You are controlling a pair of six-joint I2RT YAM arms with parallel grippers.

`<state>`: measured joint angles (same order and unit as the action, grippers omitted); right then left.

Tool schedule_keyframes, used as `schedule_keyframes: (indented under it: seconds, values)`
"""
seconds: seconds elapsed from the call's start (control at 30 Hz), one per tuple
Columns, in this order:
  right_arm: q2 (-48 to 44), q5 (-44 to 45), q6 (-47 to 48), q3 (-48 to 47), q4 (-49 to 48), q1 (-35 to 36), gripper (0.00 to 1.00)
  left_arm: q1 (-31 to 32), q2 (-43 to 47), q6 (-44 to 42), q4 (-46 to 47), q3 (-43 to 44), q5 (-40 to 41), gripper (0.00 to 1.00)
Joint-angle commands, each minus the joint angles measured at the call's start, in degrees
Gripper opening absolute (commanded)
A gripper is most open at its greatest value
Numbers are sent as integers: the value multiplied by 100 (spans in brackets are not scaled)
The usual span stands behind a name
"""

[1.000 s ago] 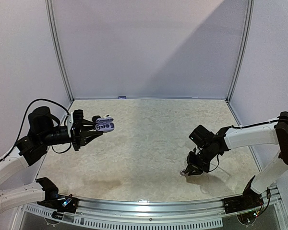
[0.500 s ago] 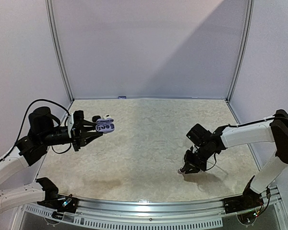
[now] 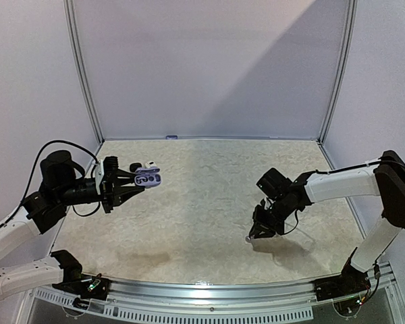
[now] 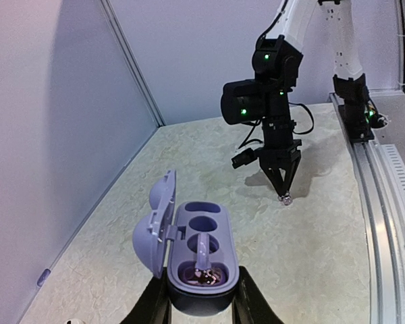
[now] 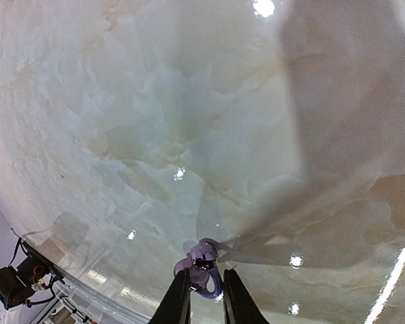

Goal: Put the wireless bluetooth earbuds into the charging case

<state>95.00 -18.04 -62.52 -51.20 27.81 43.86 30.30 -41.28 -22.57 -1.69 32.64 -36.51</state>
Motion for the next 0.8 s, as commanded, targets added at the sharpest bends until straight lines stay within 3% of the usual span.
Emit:
schedule_keyframes:
  seconds: [0.0, 0.77]
  values:
    - [165, 1, 139, -118, 69, 53, 17, -38, 32, -89, -139, 37, 56, 0]
    - [353, -181, 131, -348, -71, 144, 13, -36, 76, -152, -120, -4, 96, 0]
